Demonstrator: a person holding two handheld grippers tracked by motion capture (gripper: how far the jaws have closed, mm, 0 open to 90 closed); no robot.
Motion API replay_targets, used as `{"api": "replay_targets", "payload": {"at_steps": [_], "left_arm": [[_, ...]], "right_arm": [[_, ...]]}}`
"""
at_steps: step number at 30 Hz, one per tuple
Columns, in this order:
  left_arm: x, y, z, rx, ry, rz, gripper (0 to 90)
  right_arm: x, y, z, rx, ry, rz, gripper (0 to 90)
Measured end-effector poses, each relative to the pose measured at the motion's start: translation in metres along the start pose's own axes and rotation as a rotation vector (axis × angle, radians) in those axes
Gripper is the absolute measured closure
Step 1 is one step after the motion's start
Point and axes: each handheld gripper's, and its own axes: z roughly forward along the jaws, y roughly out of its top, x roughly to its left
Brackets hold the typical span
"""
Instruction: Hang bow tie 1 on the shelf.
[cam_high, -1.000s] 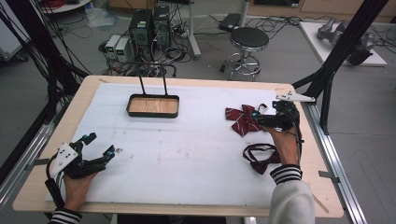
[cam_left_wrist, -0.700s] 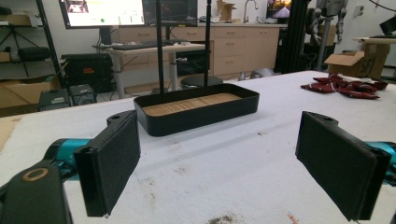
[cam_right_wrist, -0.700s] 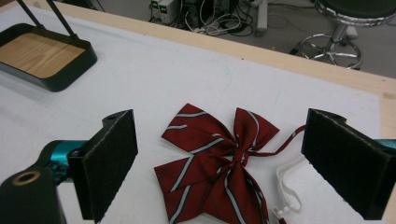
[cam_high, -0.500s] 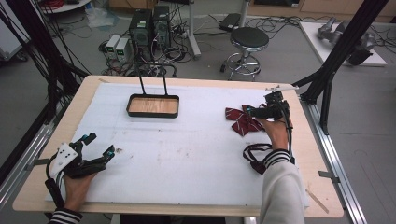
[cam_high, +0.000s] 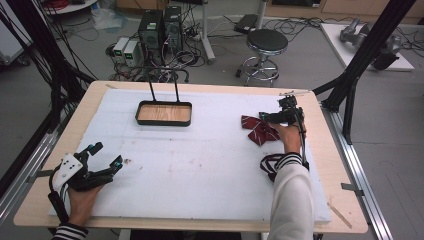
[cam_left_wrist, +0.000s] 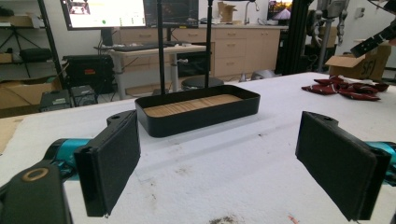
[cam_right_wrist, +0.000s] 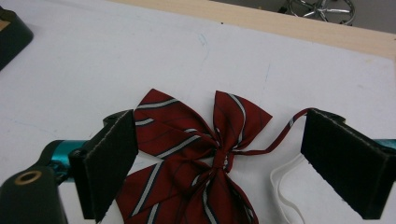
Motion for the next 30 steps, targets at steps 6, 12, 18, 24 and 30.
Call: {"api": "replay_targets", "payload": {"at_steps": [6,12,18,24,30], "left_arm": [[-0.001,0.000,0.000,0.001,0.000,-0.002,14.3],[-0.001,0.000,0.000,0.000,0.001,0.000,14.3],[-0.001,0.000,0.000,0.000,0.001,-0.002,14.4],[-0.001,0.000,0.000,-0.001,0.002,-0.002,14.4],[-0.001,0.000,0.000,-0.001,0.003,-0.001,14.4]], "right_arm": [[-0.004,-0.003,0.008,0.045,-0.005,0.003,10.3],[-0.002,-0.005,0.018,0.075,-0.014,0.007,10.4],[-0.001,-0.007,0.030,0.113,-0.025,0.003,15.9],[-0.002,-0.010,0.038,0.155,-0.028,0.011,18.6],[0.002,-0.011,0.044,0.177,-0.041,0.001,24.3]]}}
